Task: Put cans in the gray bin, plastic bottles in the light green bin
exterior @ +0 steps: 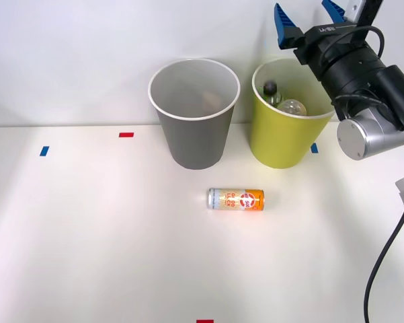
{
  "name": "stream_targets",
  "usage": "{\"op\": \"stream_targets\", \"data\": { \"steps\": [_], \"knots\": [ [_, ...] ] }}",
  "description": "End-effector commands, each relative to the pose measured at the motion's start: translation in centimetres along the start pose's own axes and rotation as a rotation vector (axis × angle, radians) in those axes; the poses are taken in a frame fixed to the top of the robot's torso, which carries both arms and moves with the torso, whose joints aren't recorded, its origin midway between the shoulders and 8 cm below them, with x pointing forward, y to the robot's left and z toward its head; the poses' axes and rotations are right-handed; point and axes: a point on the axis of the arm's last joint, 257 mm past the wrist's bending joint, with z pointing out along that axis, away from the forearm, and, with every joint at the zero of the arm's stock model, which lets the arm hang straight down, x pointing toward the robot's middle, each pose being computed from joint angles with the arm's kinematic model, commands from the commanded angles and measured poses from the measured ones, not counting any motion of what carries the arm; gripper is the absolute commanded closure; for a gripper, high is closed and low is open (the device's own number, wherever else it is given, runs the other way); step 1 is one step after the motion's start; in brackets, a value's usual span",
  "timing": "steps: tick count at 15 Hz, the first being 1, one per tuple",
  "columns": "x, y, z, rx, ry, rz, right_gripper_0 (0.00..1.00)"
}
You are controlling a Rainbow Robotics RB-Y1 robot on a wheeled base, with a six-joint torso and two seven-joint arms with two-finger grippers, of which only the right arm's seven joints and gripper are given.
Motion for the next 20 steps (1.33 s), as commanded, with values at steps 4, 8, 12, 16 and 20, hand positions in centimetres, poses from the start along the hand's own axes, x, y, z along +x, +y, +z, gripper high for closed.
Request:
{"op": "stream_targets", "data": {
  "steps": [4,8,12,16,20],
  "knots": [
    [-0.4,2.4,-8.6,-0.072,-0.027,-0.028,0.01],
    [1.0,1.5,-14.8,-0.056,-0.067,0.030,0.01],
    [2.3,1.4,-21.0,-0.036,-0.045,0.077,0.01],
    [4.5,1.5,-27.3,0.038,0.008,0.139,0.01],
    [8.3,1.7,-33.3,0.154,0.103,0.162,0.01]
  ]
}}
